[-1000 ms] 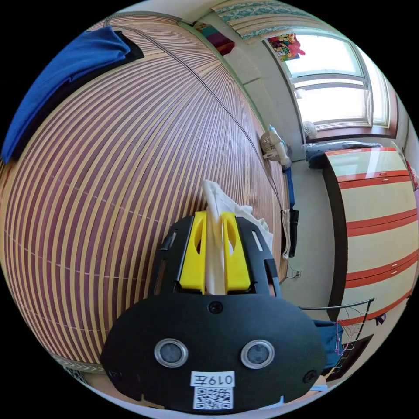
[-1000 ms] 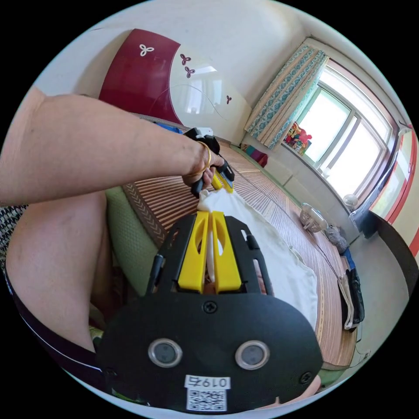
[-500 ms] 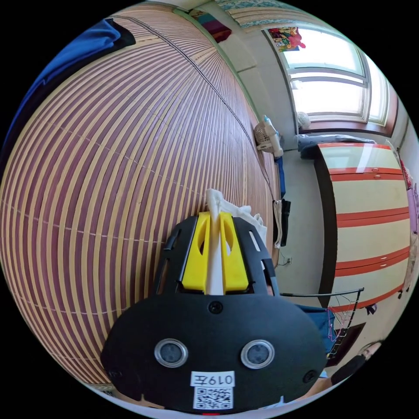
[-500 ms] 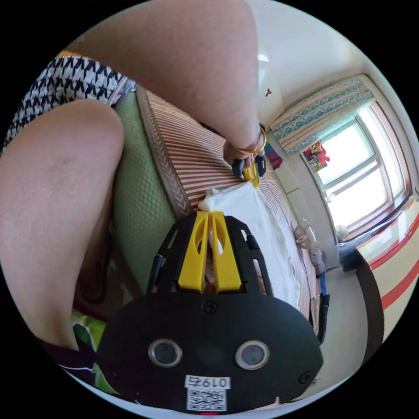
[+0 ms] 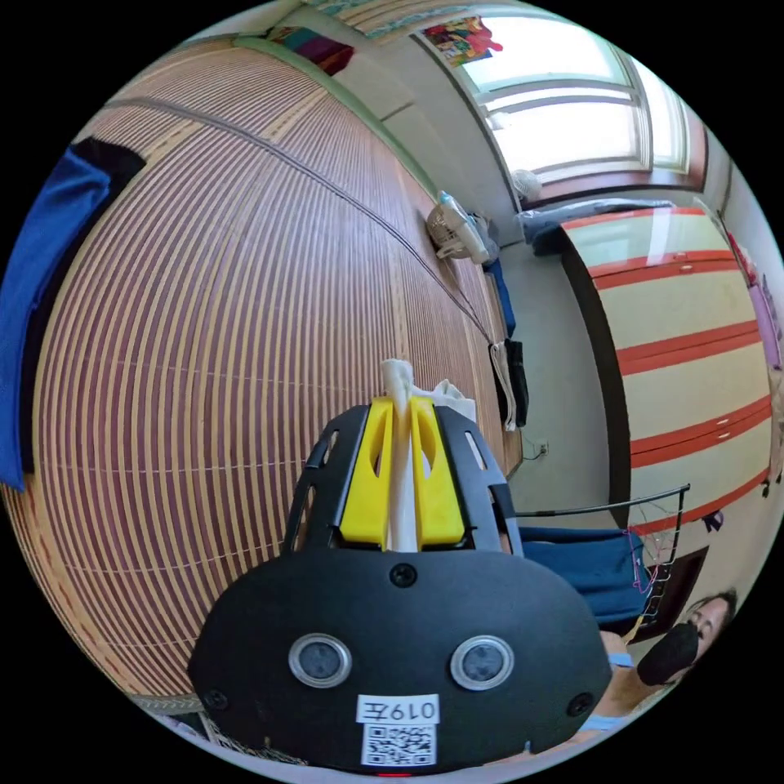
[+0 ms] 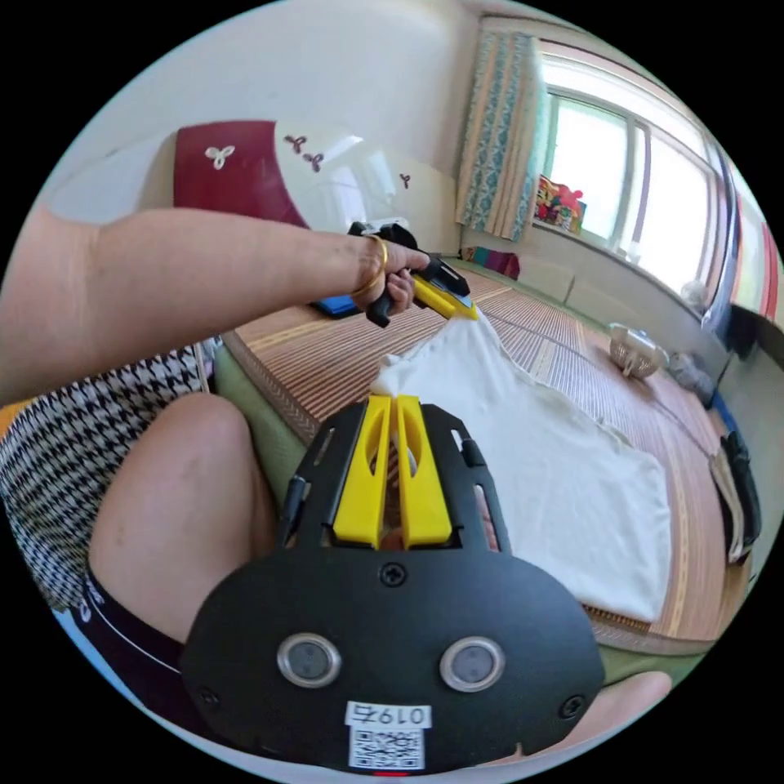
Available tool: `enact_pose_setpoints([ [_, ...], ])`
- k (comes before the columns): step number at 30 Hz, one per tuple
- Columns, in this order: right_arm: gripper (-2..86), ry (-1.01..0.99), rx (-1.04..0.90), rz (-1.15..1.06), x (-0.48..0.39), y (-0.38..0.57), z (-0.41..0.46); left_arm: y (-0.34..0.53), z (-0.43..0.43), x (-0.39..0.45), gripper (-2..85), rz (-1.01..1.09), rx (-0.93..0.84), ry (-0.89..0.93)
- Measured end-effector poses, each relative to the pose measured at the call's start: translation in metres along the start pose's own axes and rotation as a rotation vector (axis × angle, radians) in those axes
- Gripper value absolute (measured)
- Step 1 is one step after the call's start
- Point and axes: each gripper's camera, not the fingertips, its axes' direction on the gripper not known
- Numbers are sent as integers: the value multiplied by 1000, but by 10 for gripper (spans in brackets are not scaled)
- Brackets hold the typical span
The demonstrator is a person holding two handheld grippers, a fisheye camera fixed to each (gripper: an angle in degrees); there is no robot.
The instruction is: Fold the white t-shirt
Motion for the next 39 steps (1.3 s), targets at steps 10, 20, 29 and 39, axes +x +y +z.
enact_pose_setpoints([
  [10, -4, -290, 202, 393, 207, 37, -145, -4, 164, 126, 22, 26, 4, -150],
  [20, -3, -159, 254, 617, 381, 123, -277, -3, 471, 283, 25, 161, -109, -320],
  [29, -4, -123, 192, 967, 491, 199, -328, 18, 734, 293, 27, 126, -255, -472],
  [39, -4, -232, 275, 1149, 567, 230, -382, 30, 846, 284, 29, 133, -289, -550],
])
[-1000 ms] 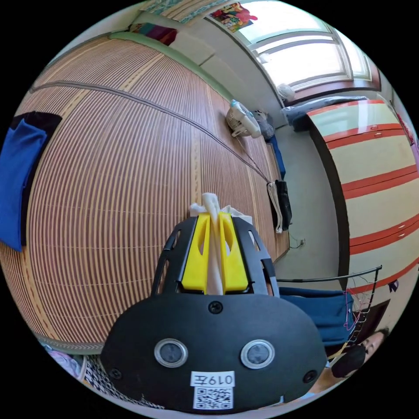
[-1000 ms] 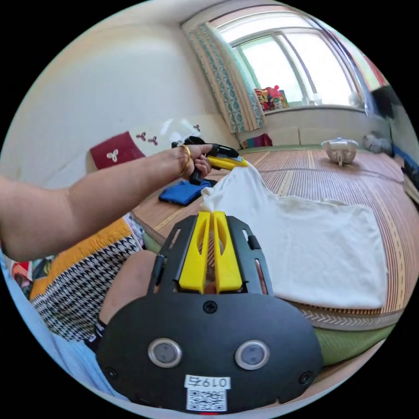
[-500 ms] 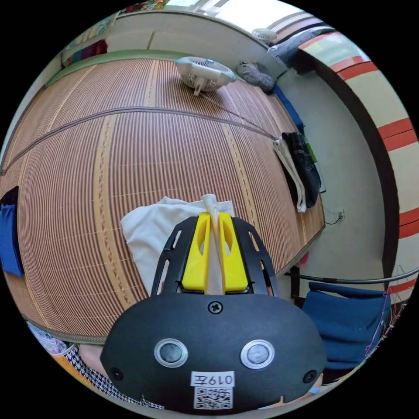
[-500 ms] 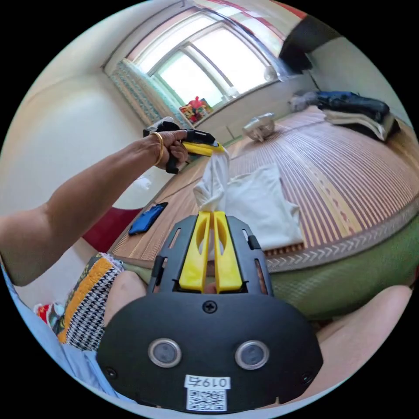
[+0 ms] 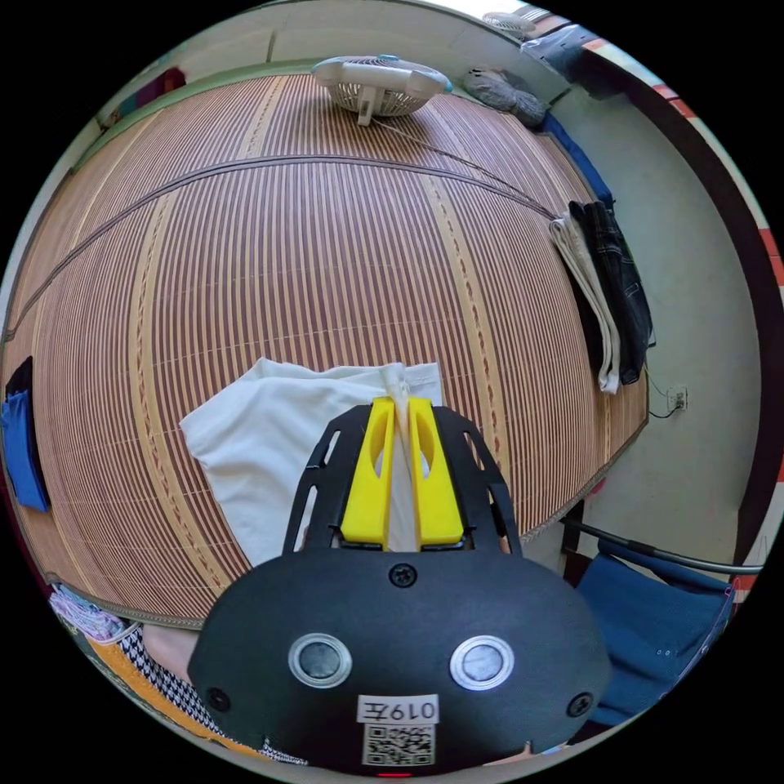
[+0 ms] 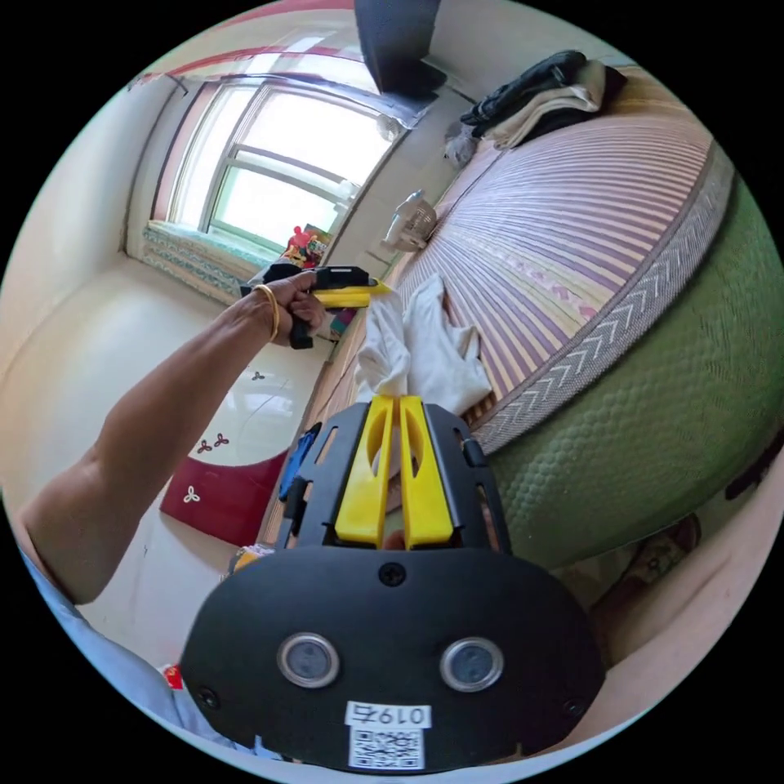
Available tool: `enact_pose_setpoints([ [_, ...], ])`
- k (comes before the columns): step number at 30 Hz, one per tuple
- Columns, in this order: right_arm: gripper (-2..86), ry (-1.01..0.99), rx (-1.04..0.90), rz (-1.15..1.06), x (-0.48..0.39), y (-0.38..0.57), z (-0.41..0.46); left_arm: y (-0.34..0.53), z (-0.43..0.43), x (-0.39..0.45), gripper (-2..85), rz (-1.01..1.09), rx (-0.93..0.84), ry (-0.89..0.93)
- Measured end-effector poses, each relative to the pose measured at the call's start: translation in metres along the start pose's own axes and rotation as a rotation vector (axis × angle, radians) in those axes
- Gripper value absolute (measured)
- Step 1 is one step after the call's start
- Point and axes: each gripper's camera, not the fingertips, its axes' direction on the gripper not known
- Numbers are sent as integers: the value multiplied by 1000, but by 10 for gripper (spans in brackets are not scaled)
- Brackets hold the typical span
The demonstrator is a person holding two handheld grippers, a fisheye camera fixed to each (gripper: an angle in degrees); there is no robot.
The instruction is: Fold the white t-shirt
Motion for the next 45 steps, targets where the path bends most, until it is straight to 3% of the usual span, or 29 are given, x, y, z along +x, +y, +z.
enact_pose_setpoints([
  [14, 1, -106, 112, 222, 26, -32, -62, 15, 91, 22, 24, 13, -34, 8],
  [19, 22, -121, 90, 211, 18, -36, -69, 30, 115, 16, 22, 15, -53, 28],
  [25, 21, -48, 68, 211, 0, -33, -80, 59, 124, 7, 35, 32, -79, 86],
  [29, 10, 6, 61, 197, -19, -26, -77, 86, 122, -6, 22, 47, -71, 236],
  [33, 5, 72, 52, 167, -42, -19, -76, 123, 96, -20, 19, 93, 13, 176],
  [36, 3, 120, 114, 68, -70, -17, -87, 180, 55, -39, 21, 220, 147, 162],
  [39, 0, 200, 151, -207, -123, -19, -87, 273, 15, -62, 25, 440, 306, 82],
  [41, 4, 256, 62, -411, -164, -21, -61, 368, 3, -80, 29, 627, 408, -26],
  [45, 41, 418, -27, -568, -200, -13, -12, 474, 12, -123, 50, 610, 406, -210],
])
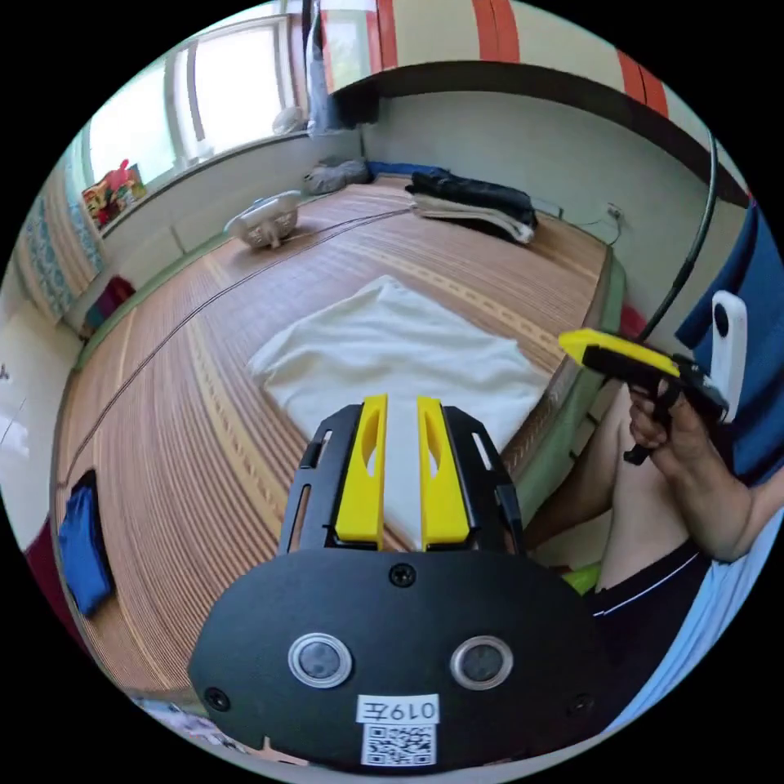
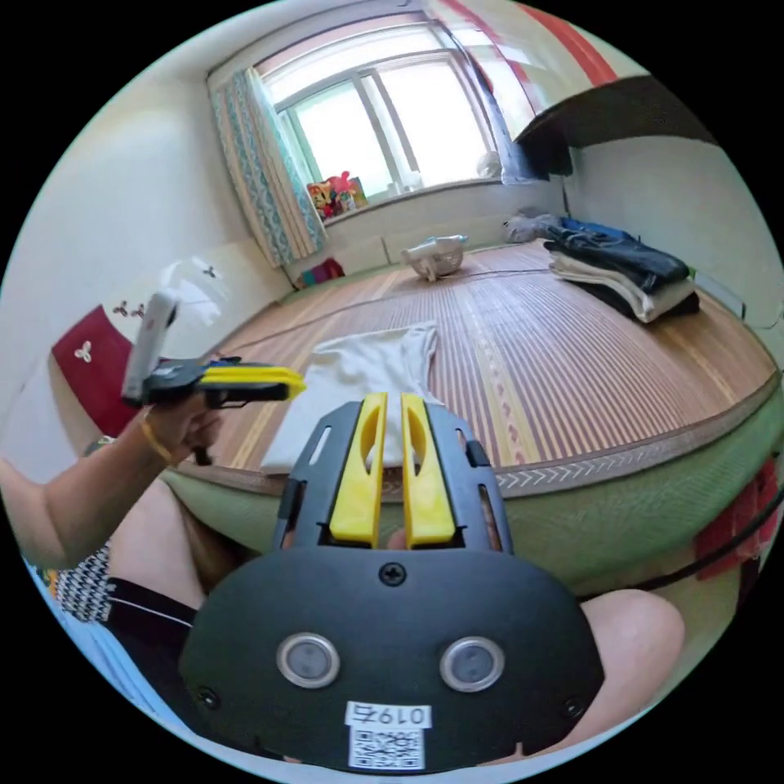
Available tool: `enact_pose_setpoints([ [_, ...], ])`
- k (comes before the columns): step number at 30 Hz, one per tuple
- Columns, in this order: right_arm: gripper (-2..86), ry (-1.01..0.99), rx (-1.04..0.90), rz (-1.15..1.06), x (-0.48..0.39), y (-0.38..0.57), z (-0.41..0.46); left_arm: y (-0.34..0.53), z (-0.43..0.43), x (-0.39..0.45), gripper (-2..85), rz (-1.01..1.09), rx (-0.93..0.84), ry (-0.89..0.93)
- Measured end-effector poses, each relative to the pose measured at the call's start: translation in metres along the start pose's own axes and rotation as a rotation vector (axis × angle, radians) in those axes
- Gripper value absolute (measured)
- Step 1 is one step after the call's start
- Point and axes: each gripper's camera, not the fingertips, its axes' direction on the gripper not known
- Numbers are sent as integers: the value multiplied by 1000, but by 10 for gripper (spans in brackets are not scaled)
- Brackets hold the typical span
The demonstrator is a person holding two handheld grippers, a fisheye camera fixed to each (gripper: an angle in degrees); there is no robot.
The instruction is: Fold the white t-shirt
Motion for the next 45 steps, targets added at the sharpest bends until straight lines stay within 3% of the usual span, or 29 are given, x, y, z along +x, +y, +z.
enact_pose_setpoints([
  [3, 68, 45, -51, -2, -17, -9, 13, 79, -32, -36, 71, -291, 50, 69],
  [5, 66, 30, -129, -14, -31, -19, 27, 130, -38, -69, 84, -495, 48, 251],
  [14, 58, 66, -343, -136, -88, -84, 97, 194, -51, -122, 81, -745, -62, 330],
  [20, 53, 77, -441, -138, -126, -104, 150, 202, -63, -142, 30, -720, -106, 365],
  [39, 48, 58, -499, -200, -257, -222, 292, 222, -144, -262, 14, -667, -152, 354],
  [45, 19, 37, -249, -288, -295, -274, 281, 189, -188, -305, 16, -624, -57, 370],
])
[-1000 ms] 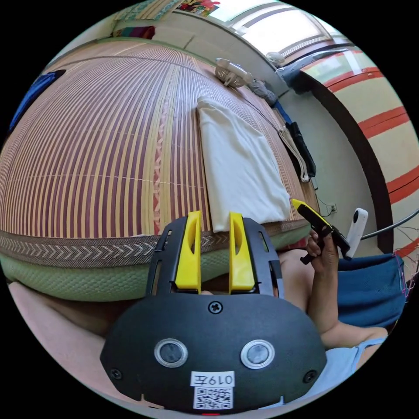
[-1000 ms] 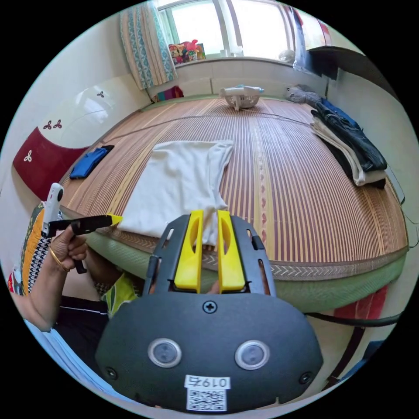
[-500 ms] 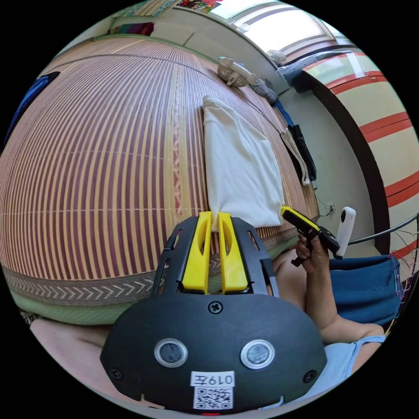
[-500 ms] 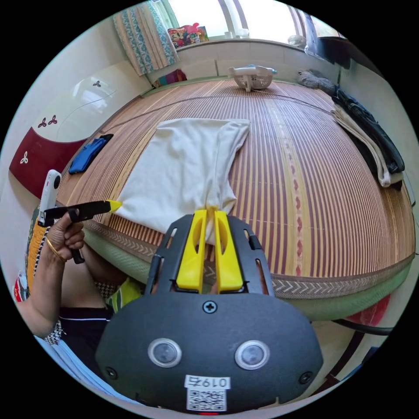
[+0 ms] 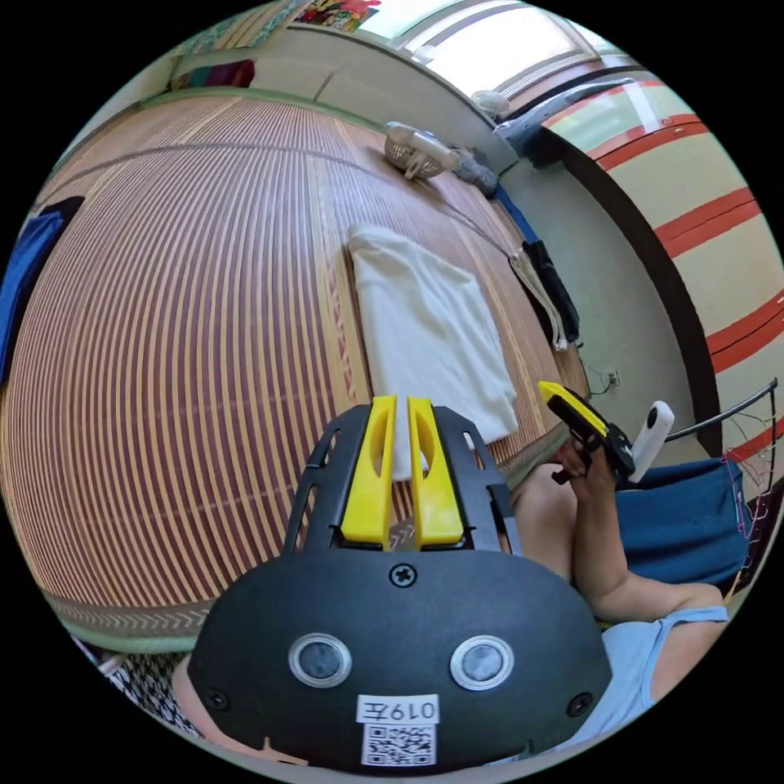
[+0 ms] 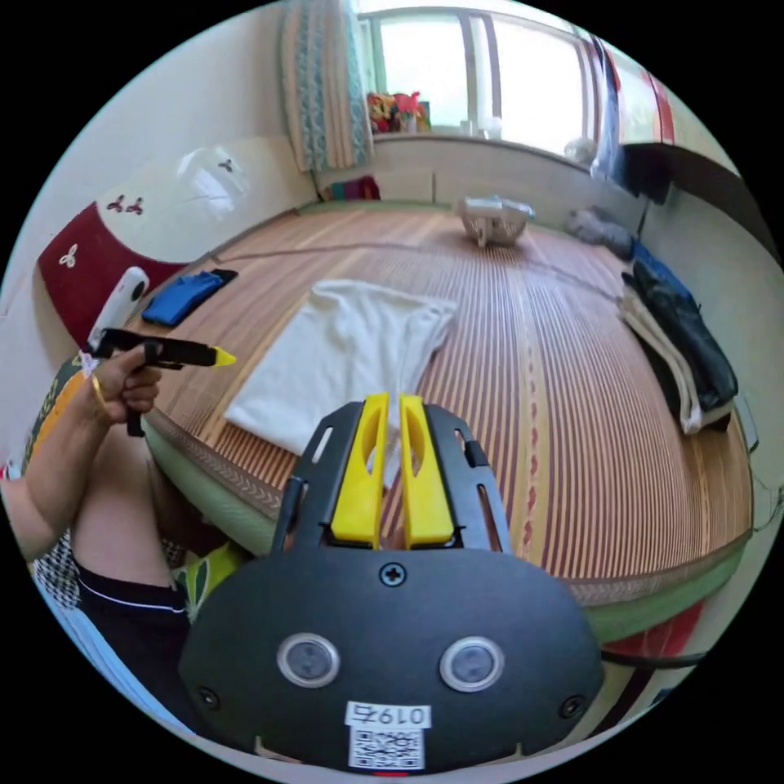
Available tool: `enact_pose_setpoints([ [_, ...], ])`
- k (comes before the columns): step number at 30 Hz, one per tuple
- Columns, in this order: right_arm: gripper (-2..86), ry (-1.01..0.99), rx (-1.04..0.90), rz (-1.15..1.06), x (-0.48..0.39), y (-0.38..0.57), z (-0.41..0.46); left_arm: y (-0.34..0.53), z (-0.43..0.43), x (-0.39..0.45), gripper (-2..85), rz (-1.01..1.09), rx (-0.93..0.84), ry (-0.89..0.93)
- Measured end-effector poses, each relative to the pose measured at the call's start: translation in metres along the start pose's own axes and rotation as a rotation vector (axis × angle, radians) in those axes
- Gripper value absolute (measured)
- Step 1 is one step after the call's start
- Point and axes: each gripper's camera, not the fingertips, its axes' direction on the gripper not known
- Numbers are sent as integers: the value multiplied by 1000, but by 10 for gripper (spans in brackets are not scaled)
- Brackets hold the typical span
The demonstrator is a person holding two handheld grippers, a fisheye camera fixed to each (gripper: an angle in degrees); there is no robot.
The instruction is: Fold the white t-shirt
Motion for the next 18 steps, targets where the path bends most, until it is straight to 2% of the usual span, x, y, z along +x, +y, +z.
enact_pose_setpoints([
  [4, 22, -24, 167, -254, -43, -84, 3, -33, 3, 27, 17, 138, -48, -24],
  [7, 13, -208, 141, -460, -65, -177, 29, -24, 19, 29, 20, 200, -49, 92],
  [10, 27, -297, 25, -585, -82, -278, 79, -22, 29, 36, 25, 196, -95, 231],
  [12, 51, -330, -88, -643, -94, -333, 120, -24, 21, 58, 31, 289, -89, 116],
  [14, 64, -368, -299, -751, -118, -391, 178, -26, 15, 80, 47, 382, -81, -99],
  [15, 67, -369, -346, -775, -124, -403, 191, -28, 14, 81, 52, 383, -90, -135],
  [16, 69, -364, -416, -813, -137, -423, 215, -30, 11, 78, 72, 378, -118, -150],
  [18, 70, -347, -486, -852, -153, -449, 246, -33, 8, 66, 107, 374, -237, -44],
])
